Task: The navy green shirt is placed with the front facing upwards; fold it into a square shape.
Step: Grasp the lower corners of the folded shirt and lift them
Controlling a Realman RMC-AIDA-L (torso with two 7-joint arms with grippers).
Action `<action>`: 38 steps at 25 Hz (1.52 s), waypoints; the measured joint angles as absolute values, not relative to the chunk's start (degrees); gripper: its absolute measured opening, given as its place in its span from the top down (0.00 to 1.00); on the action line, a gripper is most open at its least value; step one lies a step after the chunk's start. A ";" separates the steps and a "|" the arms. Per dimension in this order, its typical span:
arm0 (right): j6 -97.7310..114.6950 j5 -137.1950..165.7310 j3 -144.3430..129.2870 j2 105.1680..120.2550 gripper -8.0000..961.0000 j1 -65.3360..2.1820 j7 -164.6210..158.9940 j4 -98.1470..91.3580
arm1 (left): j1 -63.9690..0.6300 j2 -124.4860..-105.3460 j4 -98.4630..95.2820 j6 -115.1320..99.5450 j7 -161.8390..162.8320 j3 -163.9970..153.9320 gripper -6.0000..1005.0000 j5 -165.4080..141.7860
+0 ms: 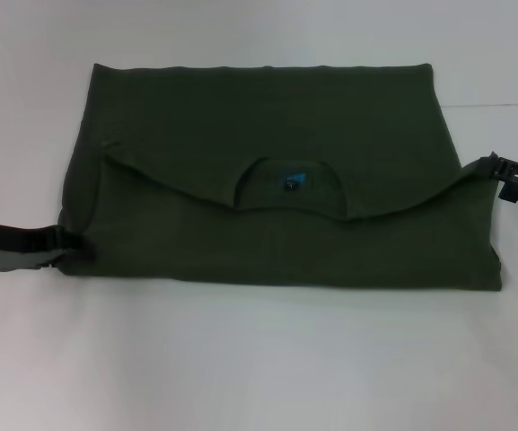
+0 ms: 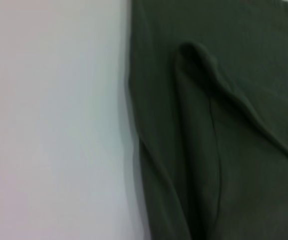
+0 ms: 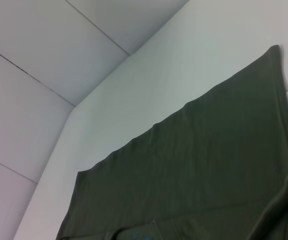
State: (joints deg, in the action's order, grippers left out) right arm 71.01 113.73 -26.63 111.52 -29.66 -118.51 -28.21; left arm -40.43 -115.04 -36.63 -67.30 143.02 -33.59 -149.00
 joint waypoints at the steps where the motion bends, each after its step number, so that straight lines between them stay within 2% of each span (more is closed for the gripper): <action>1: 71.01 113.73 -26.63 111.52 0.02 -29.66 -118.53 -28.21 | -40.43 -115.18 -36.83 -66.94 142.90 -34.30 0.42 -149.20; 3: 71.02 113.73 -26.63 111.52 0.02 -29.66 -118.61 -28.21 | -40.34 -115.38 -37.19 -66.34 142.83 -34.95 0.50 -149.48; 13: 71.25 113.72 -26.63 111.52 0.01 -29.62 -118.80 -28.21 | -40.52 -115.44 -37.62 -66.43 142.80 -36.87 0.74 -149.98; 17: 71.29 113.73 -26.85 111.47 0.02 -29.61 -118.78 -28.21 | -40.53 -115.46 -37.62 -66.41 142.86 -37.41 0.92 -150.20; 20: 71.53 113.74 -28.71 110.77 0.02 -29.61 -120.06 -28.34 | -40.53 -115.48 -37.66 -66.63 142.69 -37.45 0.92 -150.21; 25: 75.89 118.89 -34.38 108.76 0.02 -29.41 -132.01 -35.39 | -40.46 -115.49 -38.74 -67.69 142.54 -37.39 0.92 -150.22; 32: 86.29 138.65 -35.72 105.78 0.02 -33.19 -148.74 -45.38 | -41.01 -115.13 -39.06 -69.25 142.11 -37.54 0.94 -150.21; 35: 87.26 143.24 -36.03 105.63 0.02 -35.21 -150.23 -45.49 | -41.10 -115.13 -39.02 -69.33 141.89 -37.60 0.94 -150.21; 38: 86.57 147.48 -36.31 106.32 0.02 -37.30 -150.61 -44.32 | -41.16 -115.13 -38.88 -69.31 141.81 -37.67 0.94 -150.20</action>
